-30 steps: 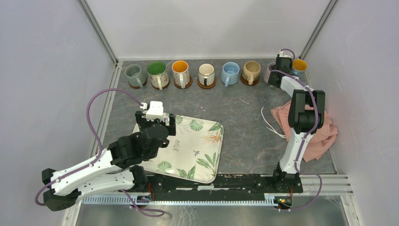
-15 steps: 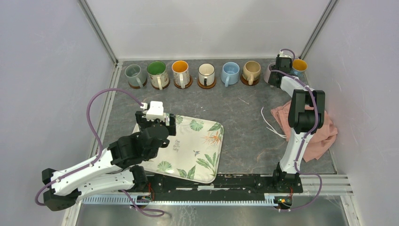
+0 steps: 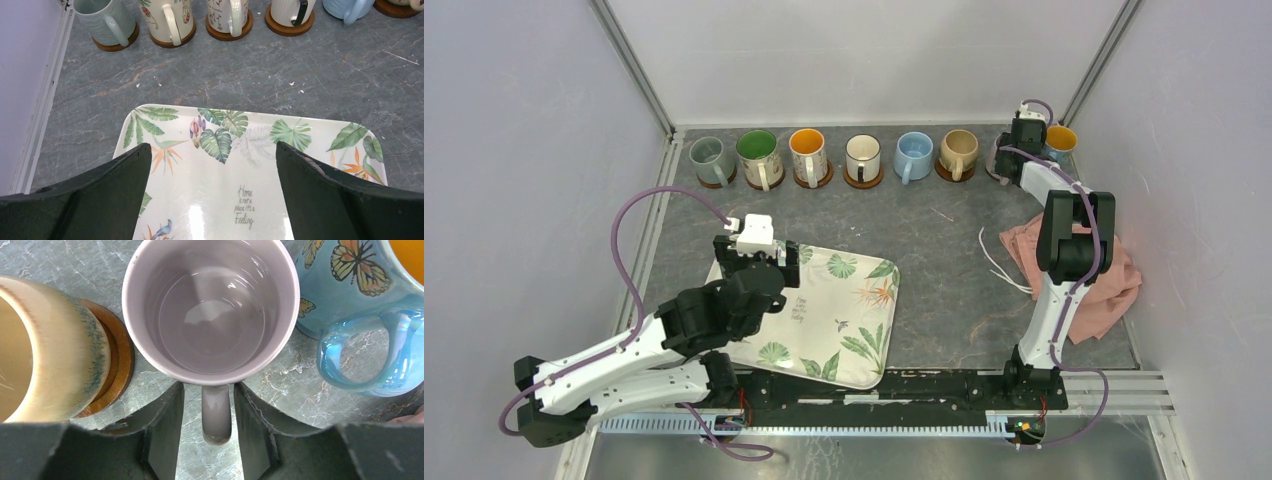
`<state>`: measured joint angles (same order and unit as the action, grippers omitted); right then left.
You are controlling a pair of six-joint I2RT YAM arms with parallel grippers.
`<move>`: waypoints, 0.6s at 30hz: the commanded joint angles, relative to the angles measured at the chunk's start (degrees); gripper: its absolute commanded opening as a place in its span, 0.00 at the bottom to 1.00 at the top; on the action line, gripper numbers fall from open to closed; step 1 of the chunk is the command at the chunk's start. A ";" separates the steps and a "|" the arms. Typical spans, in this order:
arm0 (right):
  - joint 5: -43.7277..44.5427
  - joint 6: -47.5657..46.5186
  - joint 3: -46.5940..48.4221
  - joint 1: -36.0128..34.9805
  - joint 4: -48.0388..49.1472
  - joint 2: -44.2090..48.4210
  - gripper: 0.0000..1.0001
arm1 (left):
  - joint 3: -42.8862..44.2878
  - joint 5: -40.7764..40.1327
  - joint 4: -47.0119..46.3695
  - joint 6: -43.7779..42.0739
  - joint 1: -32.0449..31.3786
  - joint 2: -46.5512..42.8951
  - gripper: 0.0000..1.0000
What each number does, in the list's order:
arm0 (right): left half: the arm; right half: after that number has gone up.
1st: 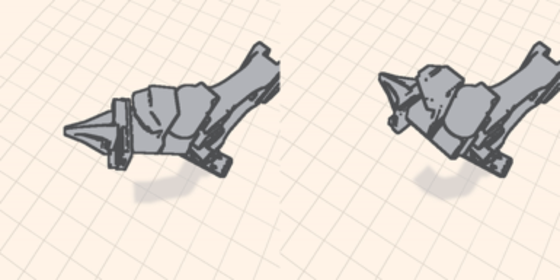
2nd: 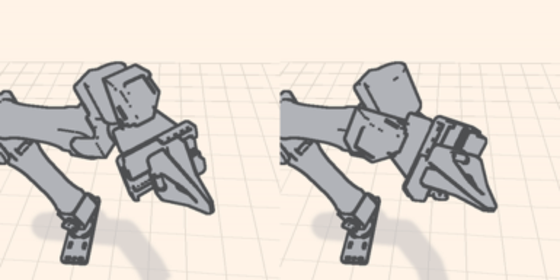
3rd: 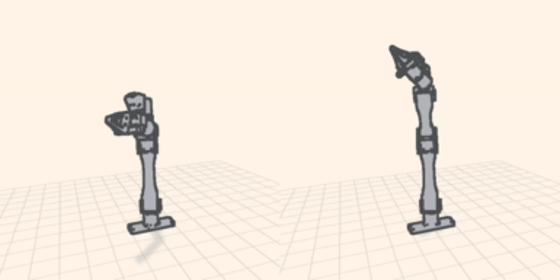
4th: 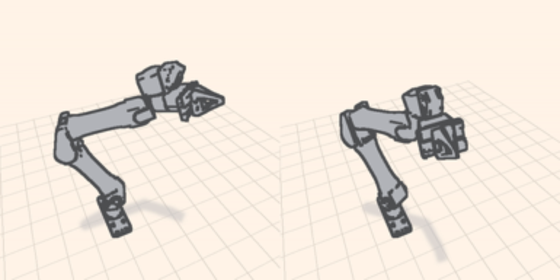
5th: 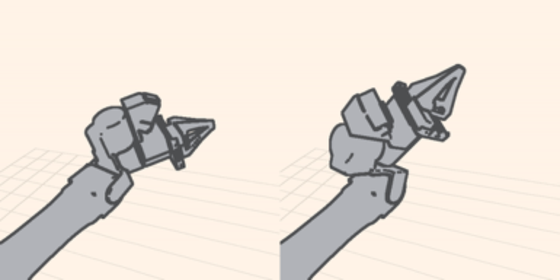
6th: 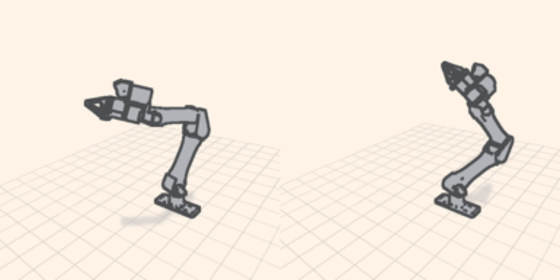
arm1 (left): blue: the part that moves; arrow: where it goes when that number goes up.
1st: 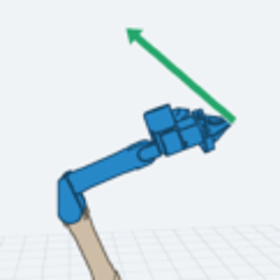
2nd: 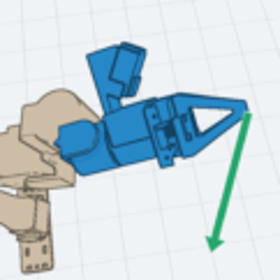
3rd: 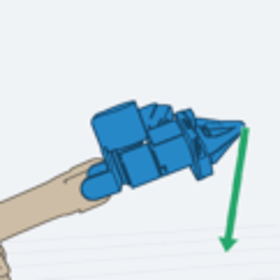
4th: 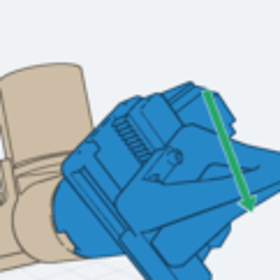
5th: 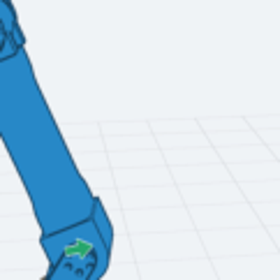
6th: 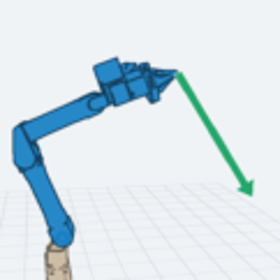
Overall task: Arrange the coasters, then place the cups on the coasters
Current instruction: Place the cup on the coaster, then reset both arms
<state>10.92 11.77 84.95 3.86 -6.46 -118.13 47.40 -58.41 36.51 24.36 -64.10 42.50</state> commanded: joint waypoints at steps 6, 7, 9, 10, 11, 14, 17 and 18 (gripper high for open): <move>0.87 0.05 0.65 -0.33 1.38 7.18 0.57 | 0.06 -0.16 -2.17 -2.10 -0.18 0.43 1.00; 0.96 0.13 0.44 -0.42 1.13 7.60 0.59 | 0.14 0.00 -2.01 -1.87 -0.18 0.45 1.00; 1.35 0.10 -0.01 -0.76 0.52 8.53 0.63 | 0.36 0.20 -1.62 -1.35 -0.15 0.39 1.00; 1.58 0.10 -0.36 -0.90 0.25 9.16 0.65 | 0.60 0.40 -1.31 -0.99 -0.17 0.39 1.00; 1.81 0.10 -0.74 -1.11 -0.07 9.75 0.69 | 0.90 0.60 -0.93 -0.53 -0.18 0.39 1.00; 2.09 0.12 -2.26 -1.57 -0.70 12.36 0.80 | 1.67 1.74 -0.35 0.91 -0.21 0.40 1.00; 2.17 0.05 -5.16 -2.27 -0.68 16.12 0.90 | 2.44 2.94 -0.46 2.37 -0.15 0.59 1.00; 2.18 -0.03 -6.40 -2.71 -0.65 17.83 0.92 | 2.74 3.22 -0.65 3.05 -0.17 0.82 1.00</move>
<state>12.10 11.92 81.62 2.31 -7.31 -106.83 47.44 -56.55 36.73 24.45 -64.10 43.00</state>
